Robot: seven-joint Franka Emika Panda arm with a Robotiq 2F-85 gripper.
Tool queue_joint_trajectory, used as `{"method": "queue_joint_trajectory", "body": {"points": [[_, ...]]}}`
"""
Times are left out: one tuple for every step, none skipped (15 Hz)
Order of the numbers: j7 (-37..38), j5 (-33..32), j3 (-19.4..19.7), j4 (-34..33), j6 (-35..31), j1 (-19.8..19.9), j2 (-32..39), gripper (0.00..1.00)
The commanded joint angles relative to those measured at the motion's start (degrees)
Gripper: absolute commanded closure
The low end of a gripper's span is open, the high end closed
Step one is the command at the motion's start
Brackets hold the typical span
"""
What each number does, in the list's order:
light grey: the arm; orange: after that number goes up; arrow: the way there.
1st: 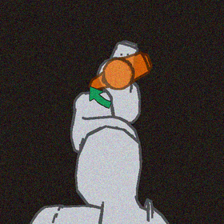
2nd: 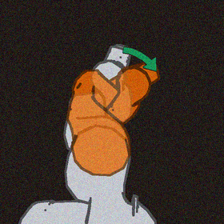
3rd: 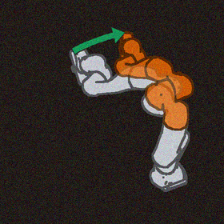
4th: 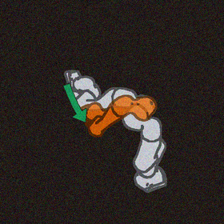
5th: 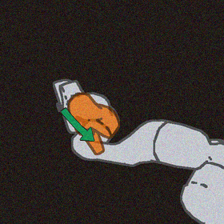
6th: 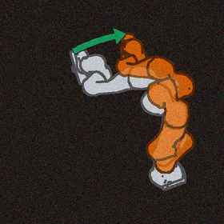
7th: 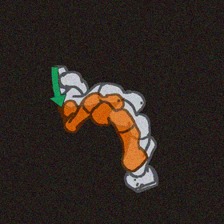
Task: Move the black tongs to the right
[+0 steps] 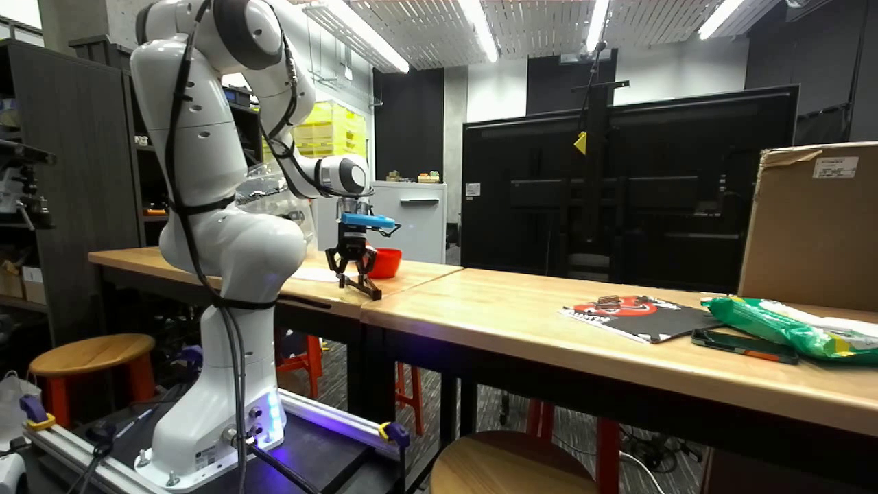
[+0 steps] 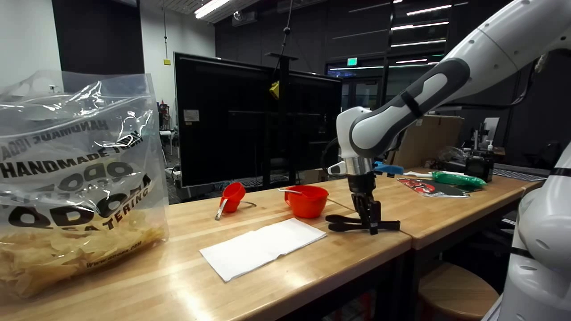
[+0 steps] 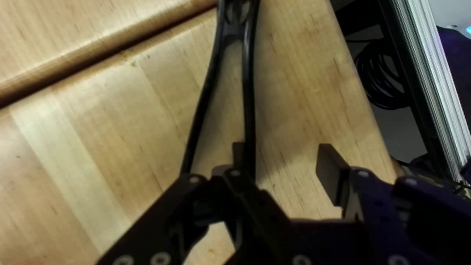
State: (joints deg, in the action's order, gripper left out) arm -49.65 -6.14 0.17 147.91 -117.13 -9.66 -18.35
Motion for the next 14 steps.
{"method": "queue_joint_trajectory", "body": {"points": [[-0.1,1.3,-0.2,-0.8,0.0,0.2,0.5,0.79],[-0.1,1.3,-0.2,-0.8,0.0,0.2,0.5,0.85],[-0.1,1.3,-0.2,-0.8,0.0,0.2,0.4,0.92],[-0.1,1.3,-0.2,-0.8,0.0,0.2,0.4,0.99],[0.0,1.3,-0.3,-0.7,0.0,0.2,0.4,1.00],[0.0,1.2,-0.3,-0.7,0.0,0.2,0.4,1.00],[0.0,1.2,-0.3,-0.8,0.0,0.2,0.4,1.00],[0.1,1.1,-0.3,-0.9,0.0,0.2,0.3,0.99],[0.1,1.1,-0.3,-1.0,0.0,0.2,0.3,0.99],[0.2,1.0,-0.3,-1.0,0.0,0.3,0.3,0.99],[0.3,0.9,-0.3,-1.1,0.1,0.3,0.3,0.99],[0.8,0.4,-0.5,-1.3,0.3,0.5,0.1,0.99],[1.1,0.1,-0.6,-1.5,0.5,0.6,-0.1,0.99],[1.4,-0.2,-0.6,-1.7,0.7,0.7,-0.2,0.99]]}}
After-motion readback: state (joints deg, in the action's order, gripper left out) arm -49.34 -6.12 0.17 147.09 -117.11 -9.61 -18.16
